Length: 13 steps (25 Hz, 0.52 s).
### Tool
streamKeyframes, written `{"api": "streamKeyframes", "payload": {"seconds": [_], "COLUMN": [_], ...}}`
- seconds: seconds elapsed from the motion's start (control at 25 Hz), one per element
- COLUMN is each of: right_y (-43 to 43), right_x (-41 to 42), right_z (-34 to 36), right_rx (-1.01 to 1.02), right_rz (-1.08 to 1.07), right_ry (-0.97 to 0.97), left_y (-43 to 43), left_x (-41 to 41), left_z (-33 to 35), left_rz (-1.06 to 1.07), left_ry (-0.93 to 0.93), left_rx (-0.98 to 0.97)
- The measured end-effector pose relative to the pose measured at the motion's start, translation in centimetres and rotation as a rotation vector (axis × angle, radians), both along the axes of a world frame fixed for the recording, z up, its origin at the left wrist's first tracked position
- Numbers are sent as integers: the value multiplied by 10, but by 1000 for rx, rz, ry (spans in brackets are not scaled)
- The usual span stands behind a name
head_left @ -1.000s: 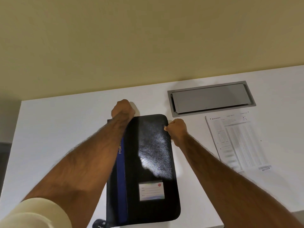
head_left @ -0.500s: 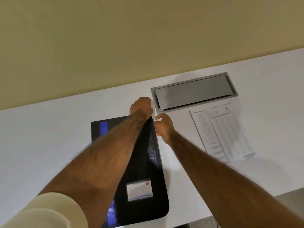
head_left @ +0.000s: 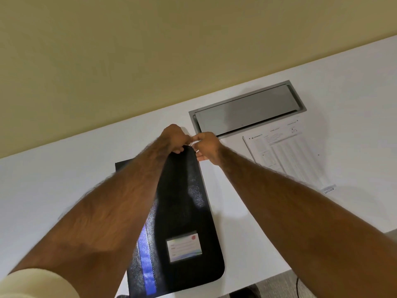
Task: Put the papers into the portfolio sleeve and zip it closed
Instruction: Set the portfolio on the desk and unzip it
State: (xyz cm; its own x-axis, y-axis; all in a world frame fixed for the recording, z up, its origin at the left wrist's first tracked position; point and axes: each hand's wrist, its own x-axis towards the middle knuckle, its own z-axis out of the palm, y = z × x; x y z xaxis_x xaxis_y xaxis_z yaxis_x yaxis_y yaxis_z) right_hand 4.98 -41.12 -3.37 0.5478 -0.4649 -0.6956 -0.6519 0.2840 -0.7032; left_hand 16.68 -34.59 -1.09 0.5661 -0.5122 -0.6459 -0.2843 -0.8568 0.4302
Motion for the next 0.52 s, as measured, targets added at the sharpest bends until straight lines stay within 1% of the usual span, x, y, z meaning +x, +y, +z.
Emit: {"api": "streamKeyframes", "payload": {"seconds": [0.08, 0.12, 0.16, 0.28, 0.36, 0.52], "right_y": [-5, -6, -5, -4, -6, -8], "right_x": [1, 1, 1, -1, -2, 1], "right_z": [0, 1, 1, -1, -4, -10], "right_rx": [-34, -86, -175, -539, -692, -778], "right_rz": [85, 137, 203, 450, 576, 613], "right_ry": [26, 32, 34, 20, 28, 66], "left_y": [1, 1, 2, 3, 3, 3], "left_x": [4, 6, 7, 6, 5, 9], "left_z": [5, 6, 7, 7, 7, 10], "left_rz": [-58, -95, -133, -204, -194, -253], "left_ry": [43, 49, 46, 22, 22, -12], "left_rx": [45, 70, 101, 153, 145, 129]}}
